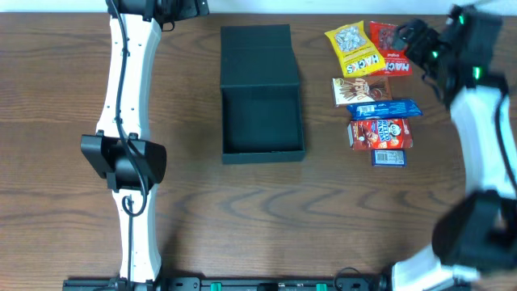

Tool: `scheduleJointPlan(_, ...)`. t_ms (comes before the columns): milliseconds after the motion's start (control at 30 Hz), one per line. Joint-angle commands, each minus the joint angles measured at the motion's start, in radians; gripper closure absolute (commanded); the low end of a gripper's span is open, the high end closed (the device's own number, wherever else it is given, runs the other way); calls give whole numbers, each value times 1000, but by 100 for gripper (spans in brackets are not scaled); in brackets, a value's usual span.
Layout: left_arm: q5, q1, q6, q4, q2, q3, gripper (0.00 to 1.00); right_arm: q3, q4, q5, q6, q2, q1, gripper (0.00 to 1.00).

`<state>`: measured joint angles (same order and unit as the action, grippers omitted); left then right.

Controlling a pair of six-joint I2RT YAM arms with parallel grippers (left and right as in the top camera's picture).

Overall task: Pack container
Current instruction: 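Reach the right gripper to the yellow candy bag and grasp it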

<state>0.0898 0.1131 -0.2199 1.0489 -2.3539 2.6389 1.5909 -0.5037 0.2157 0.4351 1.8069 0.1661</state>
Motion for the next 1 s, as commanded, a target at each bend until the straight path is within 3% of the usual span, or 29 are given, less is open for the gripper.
scheduleJointPlan(0,-23,-2,19,9,15,14,5,259,-148,0,-212,154,-26,1)
scheduleJointPlan(100,-23,-3,27,9,15,14,5,455,-287,-28,-164,289,-32,1)
scheduleJointPlan(200,-23,-2,58,10,15,14,5,526,-279,-35,-152,363,-52,1)
scheduleJointPlan(333,-23,-2,67,14,15,14,5,537,-195,-108,-177,412,-94,1)
scheduleJointPlan(533,-23,-2,68,24,15,14,5,537,-88,-211,-324,492,-159,1)
scheduleJointPlan(733,-23,-2,68,43,15,14,5,537,20,-216,-324,608,-174,1)
scheduleJointPlan(967,-23,-2,68,57,15,14,5,537,15,-294,-324,688,-176,1)
